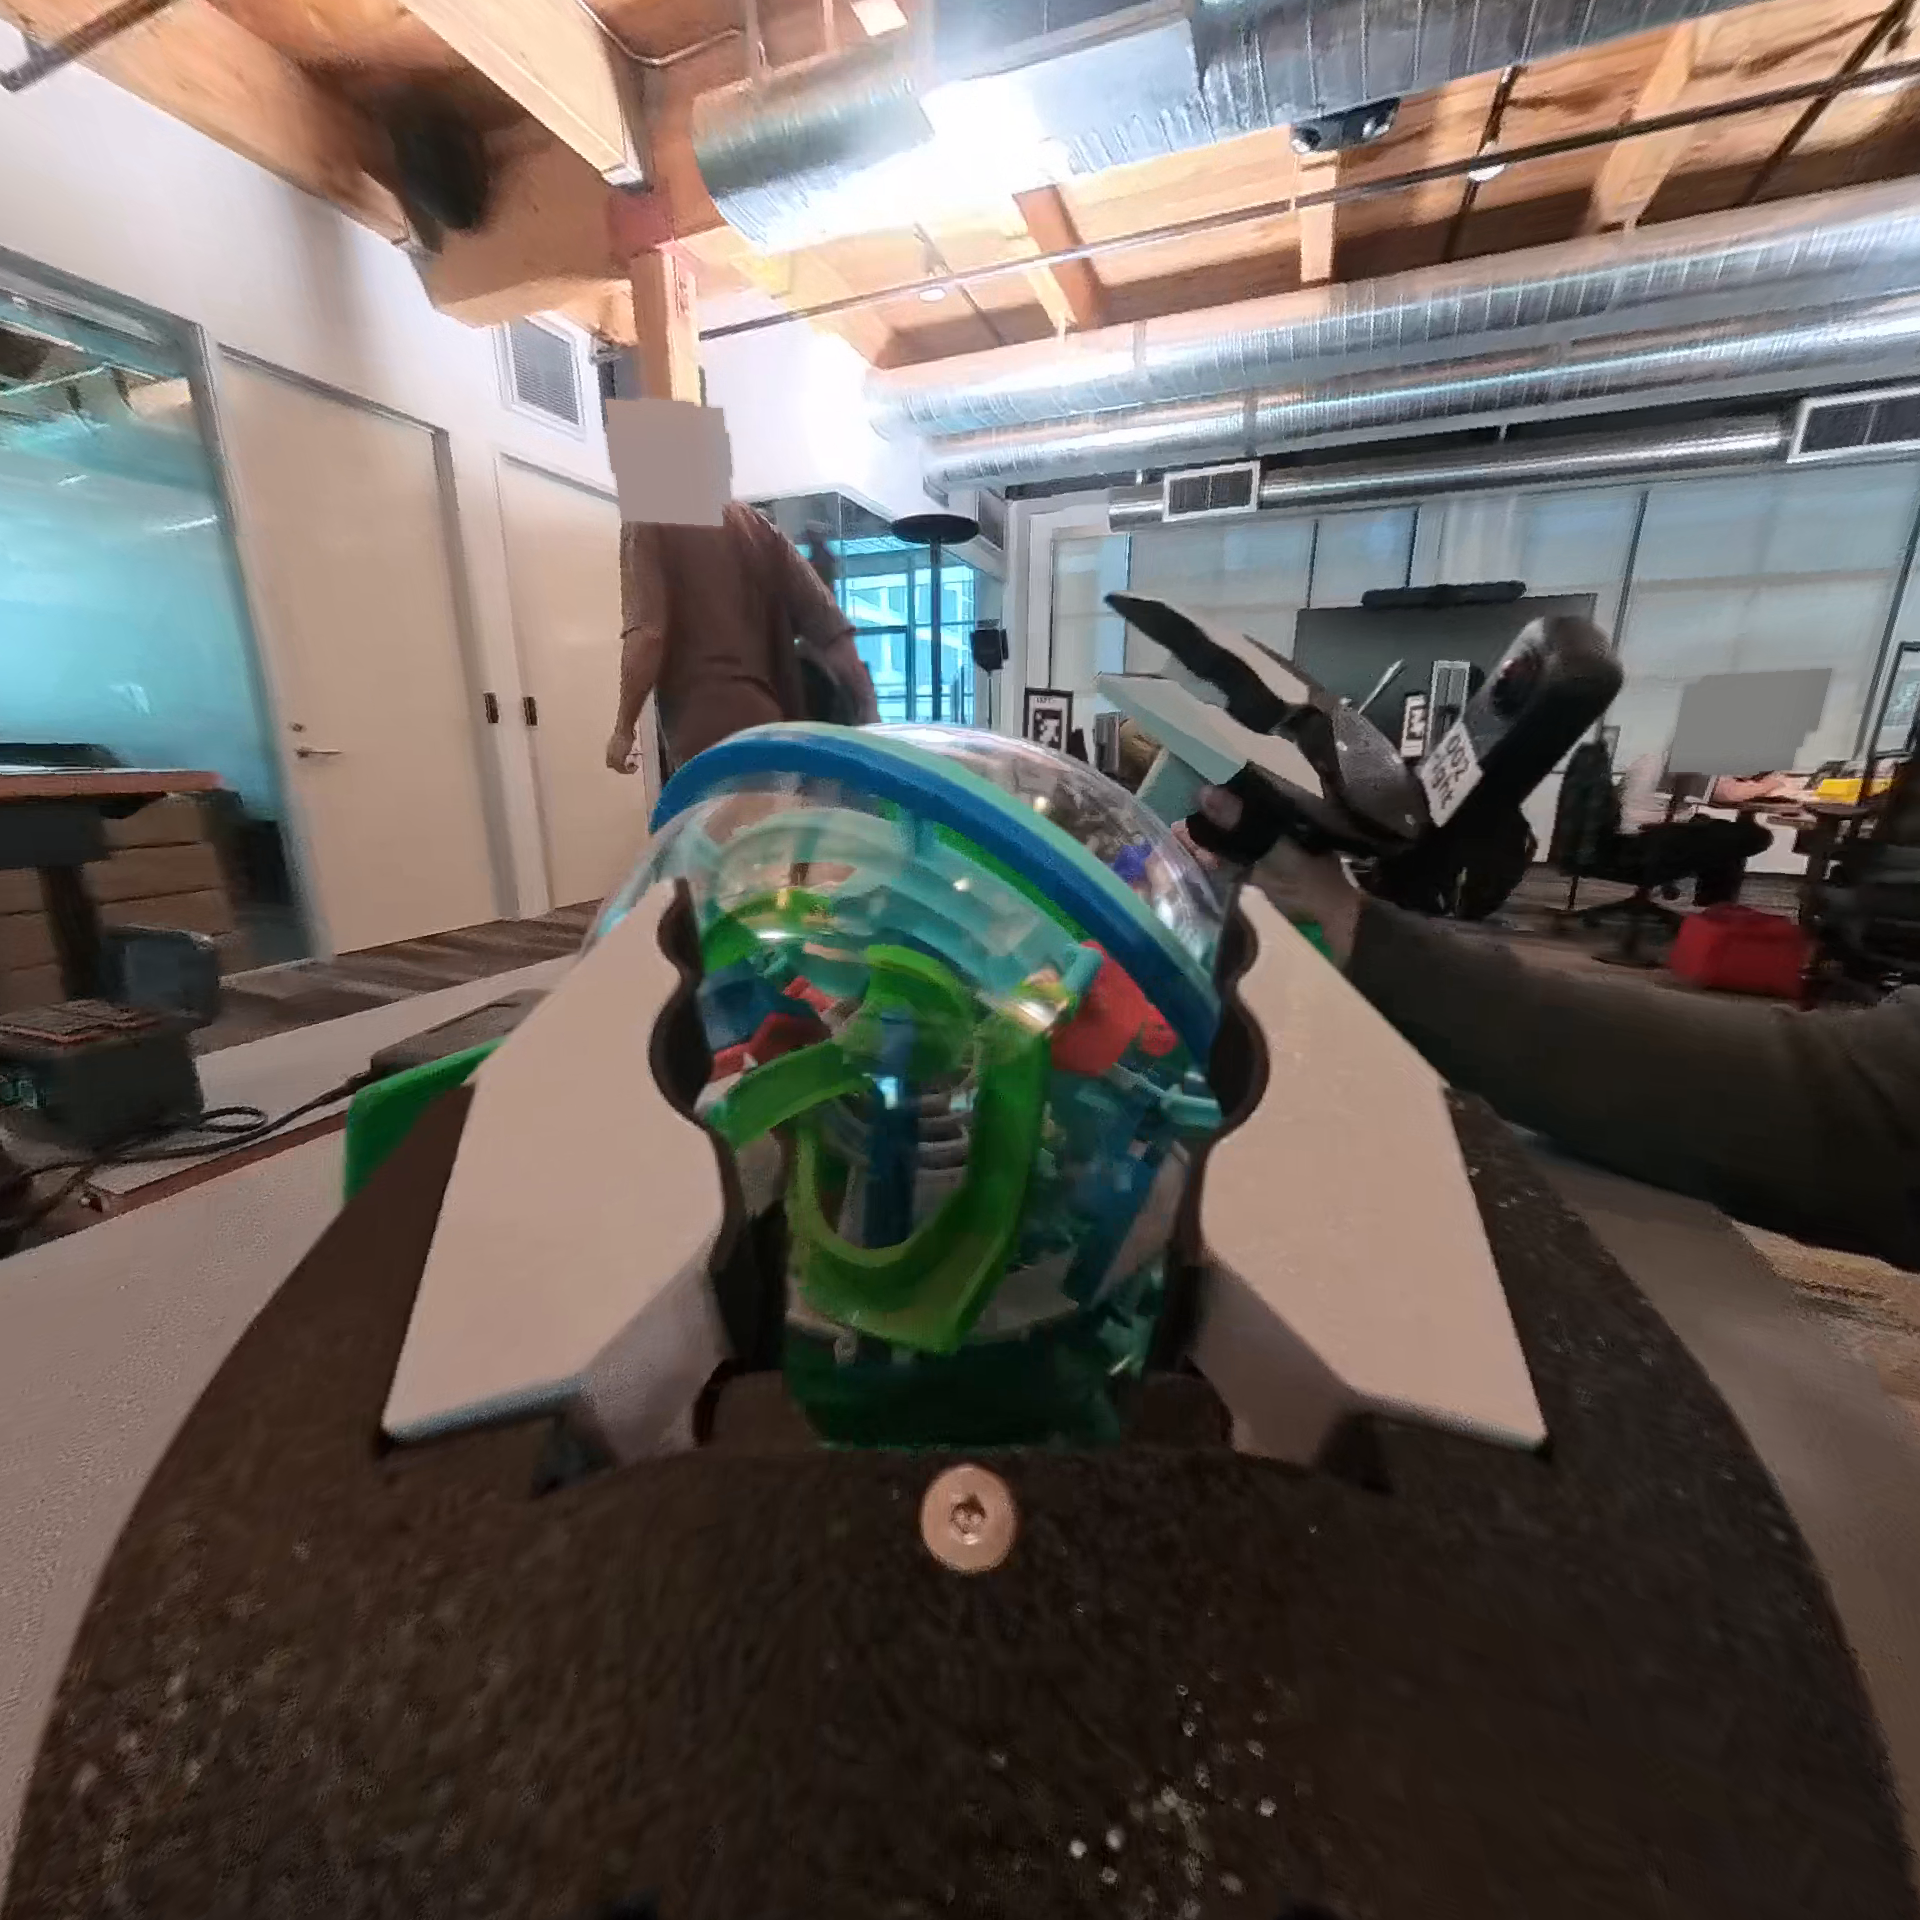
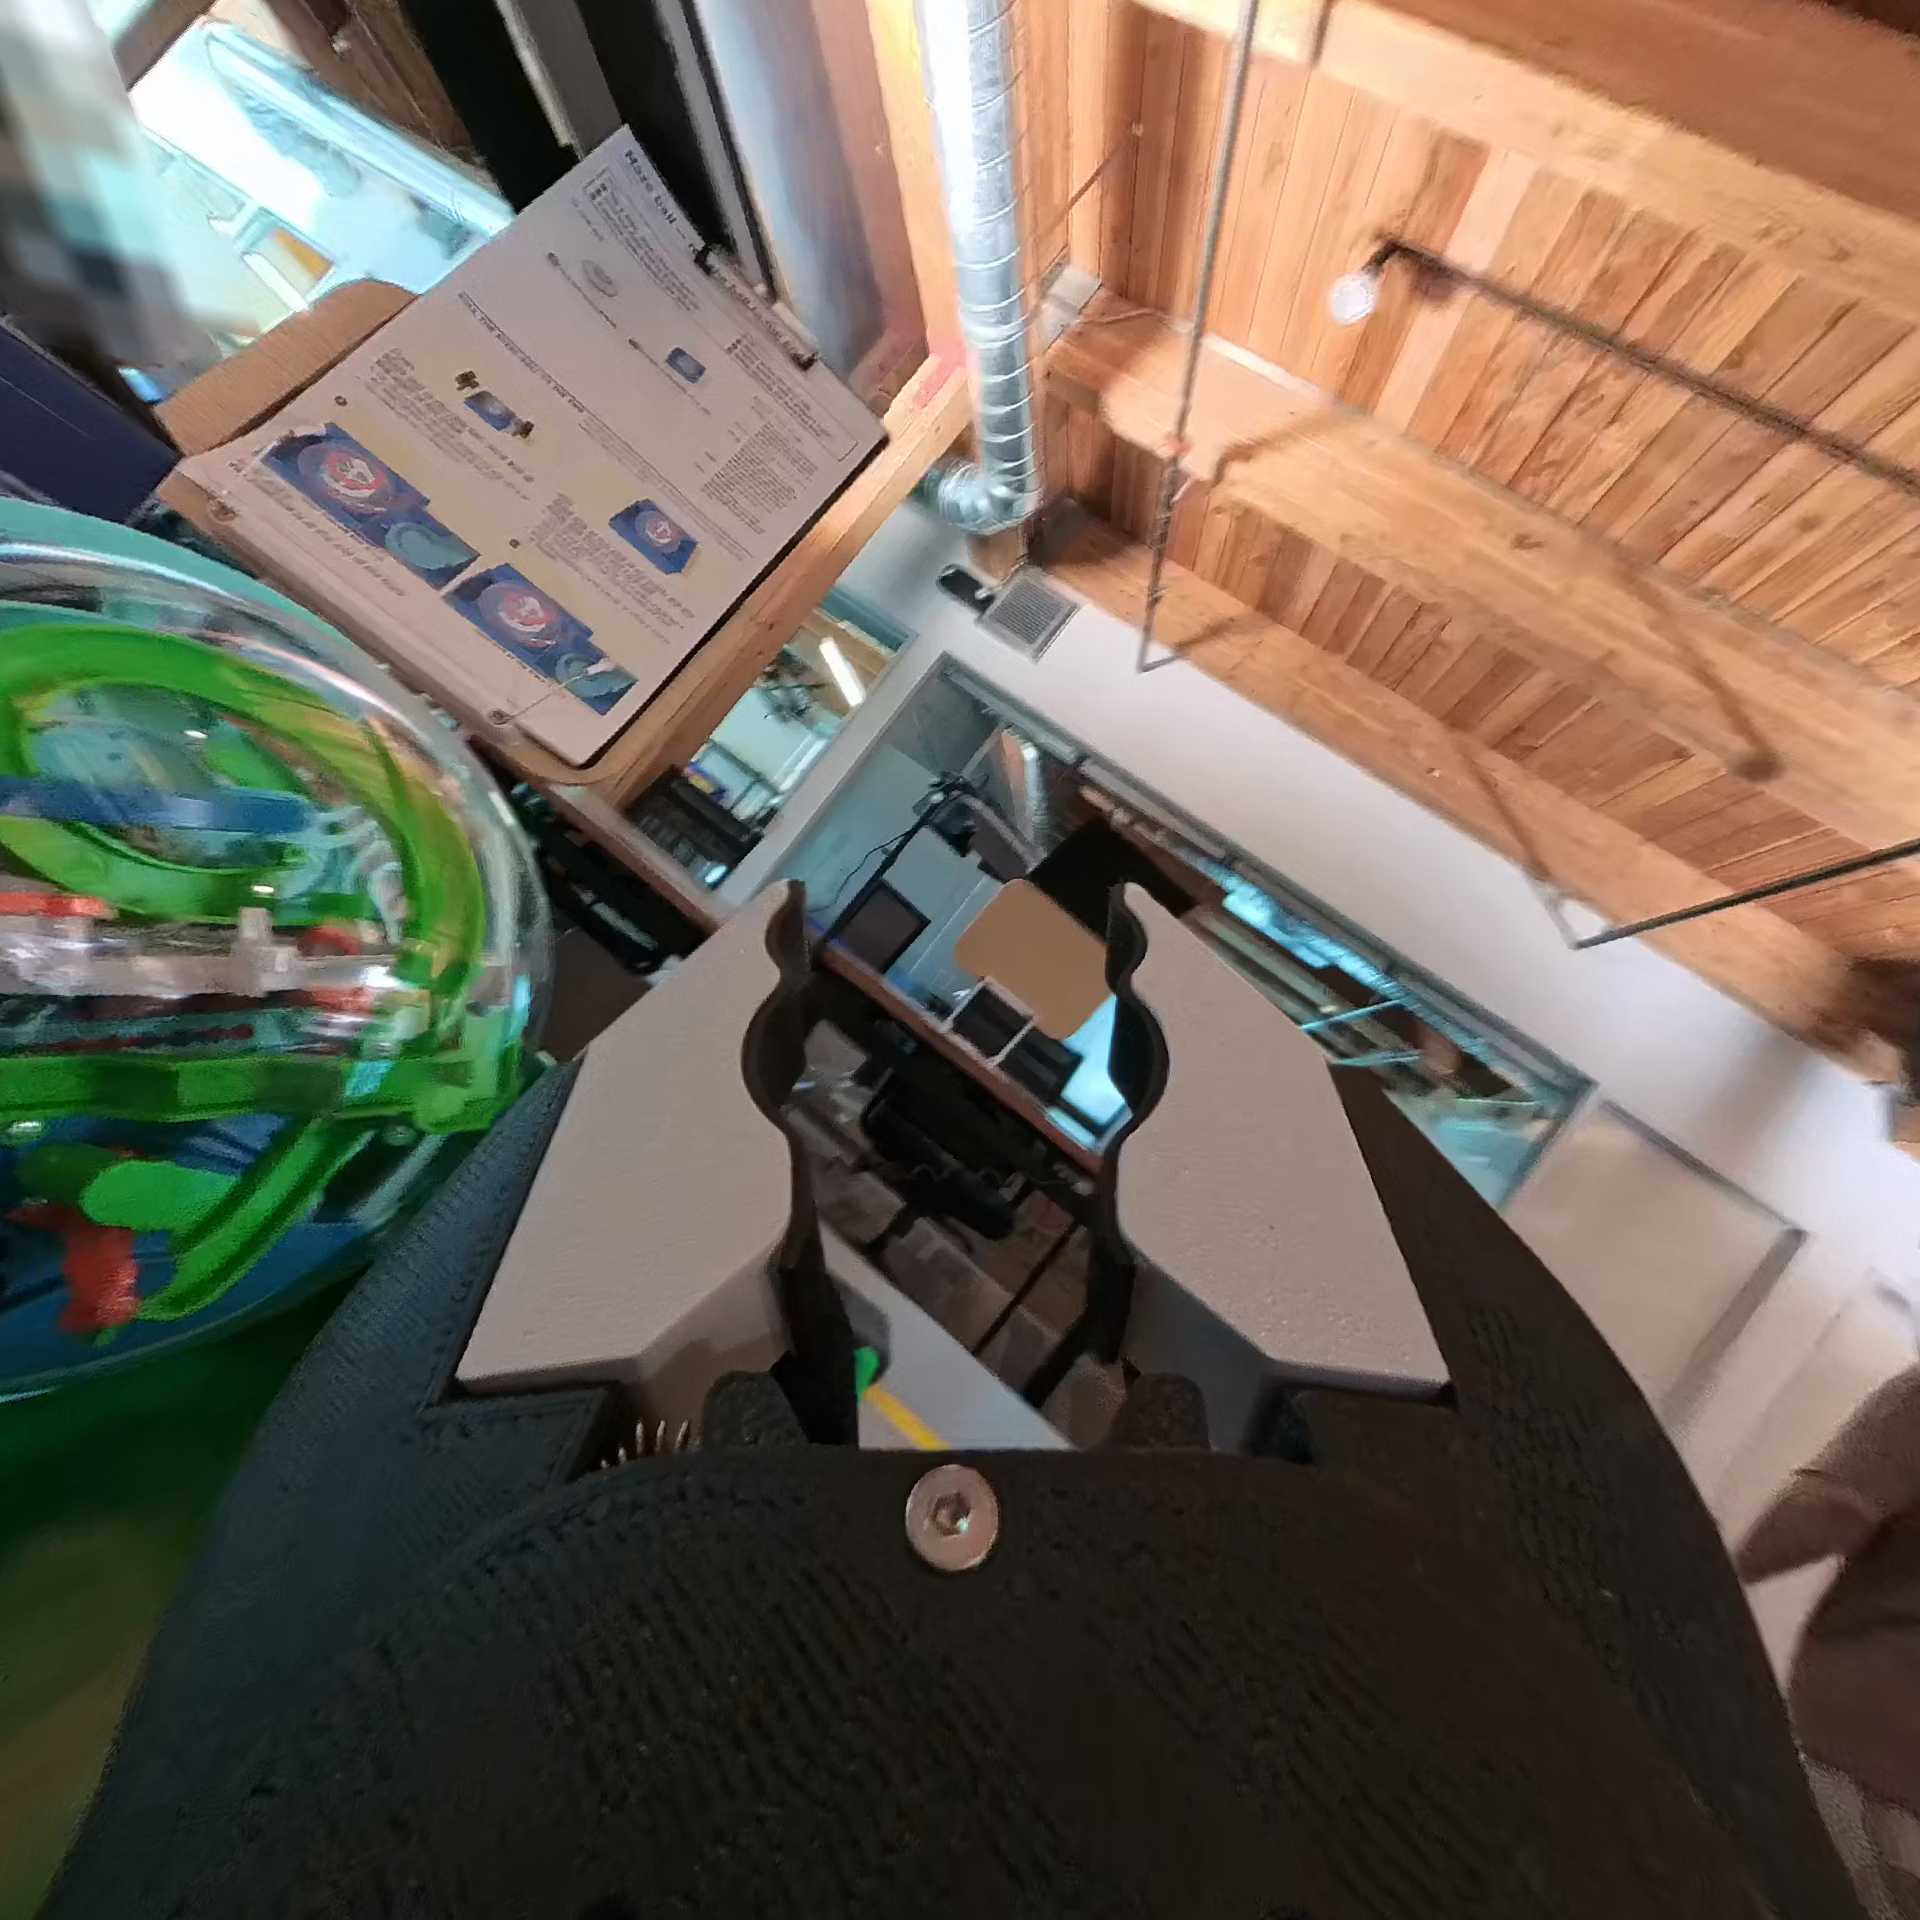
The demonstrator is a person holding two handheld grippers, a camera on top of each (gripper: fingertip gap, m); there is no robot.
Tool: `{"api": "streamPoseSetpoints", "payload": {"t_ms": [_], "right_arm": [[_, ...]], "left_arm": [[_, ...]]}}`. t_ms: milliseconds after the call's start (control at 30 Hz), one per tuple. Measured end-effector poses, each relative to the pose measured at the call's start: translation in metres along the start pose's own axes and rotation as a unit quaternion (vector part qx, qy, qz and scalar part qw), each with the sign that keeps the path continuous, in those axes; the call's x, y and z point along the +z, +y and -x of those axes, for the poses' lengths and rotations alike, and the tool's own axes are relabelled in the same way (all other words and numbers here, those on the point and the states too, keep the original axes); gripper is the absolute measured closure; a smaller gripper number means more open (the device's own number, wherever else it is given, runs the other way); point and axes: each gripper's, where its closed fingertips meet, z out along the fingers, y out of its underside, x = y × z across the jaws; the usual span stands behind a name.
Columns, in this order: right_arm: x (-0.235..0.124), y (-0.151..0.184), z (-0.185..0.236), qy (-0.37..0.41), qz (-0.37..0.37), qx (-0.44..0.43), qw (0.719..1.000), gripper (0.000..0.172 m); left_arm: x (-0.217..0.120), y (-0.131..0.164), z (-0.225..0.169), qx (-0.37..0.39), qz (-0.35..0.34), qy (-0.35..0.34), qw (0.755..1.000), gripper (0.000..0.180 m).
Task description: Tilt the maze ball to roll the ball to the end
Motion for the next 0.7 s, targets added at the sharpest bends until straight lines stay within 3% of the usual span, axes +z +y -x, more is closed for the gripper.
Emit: {"api": "streamPoseSetpoints", "payload": {"t_ms": [100, 200, 300, 467, 700], "right_arm": [[0.006, 0.008, 0.019, -0.090, 0.042, 0.047, 0.994, 0.102], [-0.001, -0.002, 0.049, -0.223, 0.070, 0.120, 0.965, 0.091], [-0.007, -0.012, 0.071, -0.294, 0.097, 0.136, 0.941, 0.077], [-0.006, -0.001, 0.105, -0.326, 0.150, 0.078, 0.930, 0.071], [0.000, -0.003, 0.103, -0.321, 0.183, 0.132, 0.920, 0.063]], "left_arm": [[0.004, 0.002, -0.006, 0.023, 0.007, -0.003, 1.000, 0.076], [0.006, 0.002, -0.007, 0.013, 0.009, 0.001, 1.000, 0.073], [0.007, 0.001, -0.009, 0.001, 0.004, 0.008, 1.000, 0.070], [0.009, 0.001, -0.011, -0.008, -0.003, 0.018, 1.000, 0.065], [0.009, 0.001, -0.012, -0.010, -0.006, 0.020, 1.000, 0.066]]}}
